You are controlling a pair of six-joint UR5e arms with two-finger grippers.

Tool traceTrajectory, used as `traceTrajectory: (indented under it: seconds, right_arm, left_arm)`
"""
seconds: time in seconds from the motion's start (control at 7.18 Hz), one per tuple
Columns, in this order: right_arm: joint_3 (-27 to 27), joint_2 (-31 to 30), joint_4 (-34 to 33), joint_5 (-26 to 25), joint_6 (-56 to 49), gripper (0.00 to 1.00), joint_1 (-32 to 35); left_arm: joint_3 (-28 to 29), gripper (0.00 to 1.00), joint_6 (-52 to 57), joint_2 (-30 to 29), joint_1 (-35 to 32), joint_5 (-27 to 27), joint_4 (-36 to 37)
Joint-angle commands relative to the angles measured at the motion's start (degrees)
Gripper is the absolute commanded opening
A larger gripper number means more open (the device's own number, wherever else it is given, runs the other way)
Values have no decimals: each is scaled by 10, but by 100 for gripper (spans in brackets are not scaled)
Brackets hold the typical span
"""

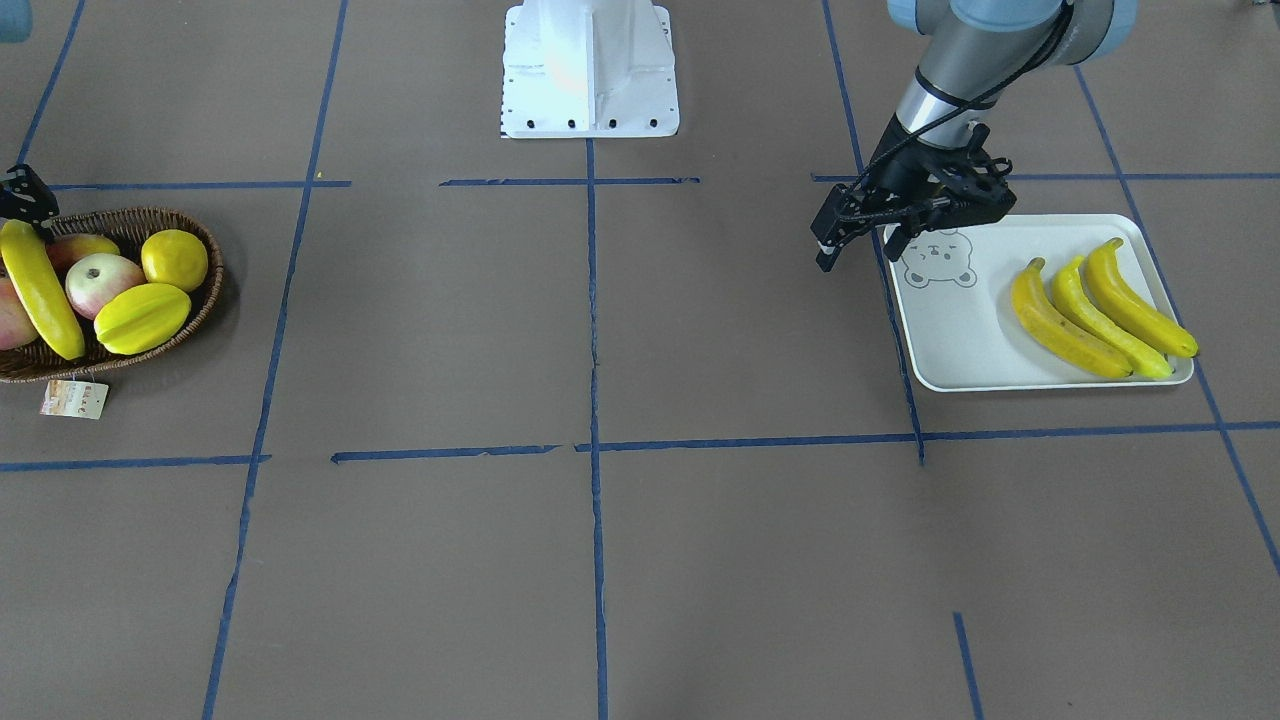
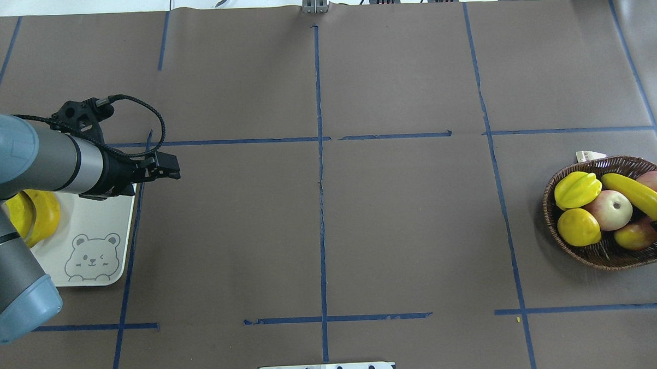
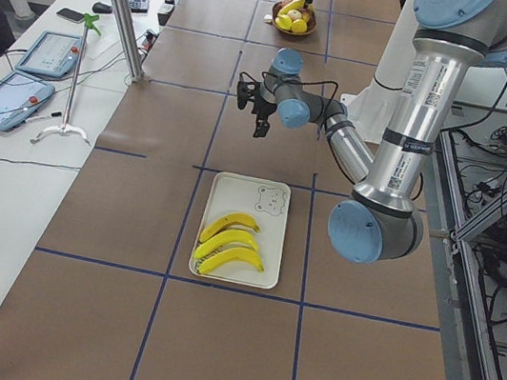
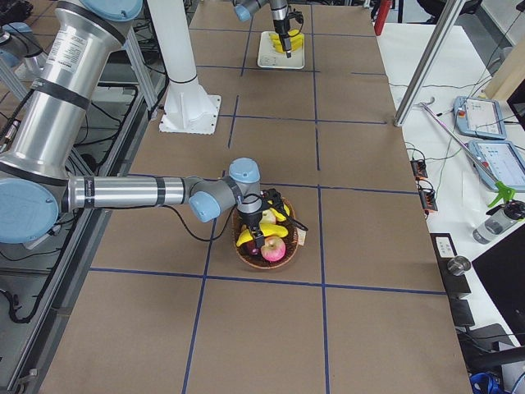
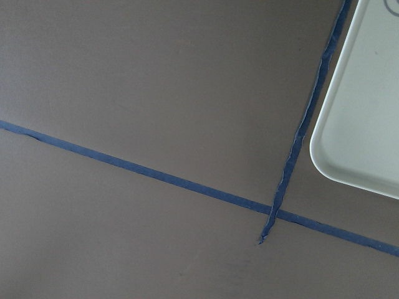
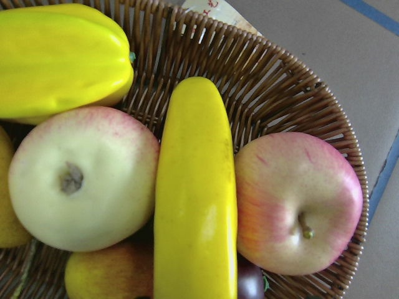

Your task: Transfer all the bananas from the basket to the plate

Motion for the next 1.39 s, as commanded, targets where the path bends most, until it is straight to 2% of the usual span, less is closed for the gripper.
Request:
traceTrajectory:
  seconds: [0.0, 0.7, 0.84, 0.98, 1.11, 1.25]
  right_arm:
    - [-4, 6, 0, 2, 2, 81, -3]
    - [0, 6, 5, 10, 5, 81, -7]
    - [0, 6, 6, 12, 5, 73, -7]
    - [1, 6, 7, 12, -1, 44, -8]
    - [3, 6, 7, 13, -2, 20, -8]
    - [7, 6, 7, 14, -3, 6, -7]
  left_arm:
    - [-1, 100, -1, -1, 0, 0, 0]
    - [0, 100, -1, -1, 1, -12, 0]
    - [0, 100, -1, -1, 1, -12, 0]
    - [0, 100, -1, -1, 0, -12, 0]
    - [0, 100, -1, -1, 1, -12, 0]
    - [0, 100, -1, -1, 1, -12, 0]
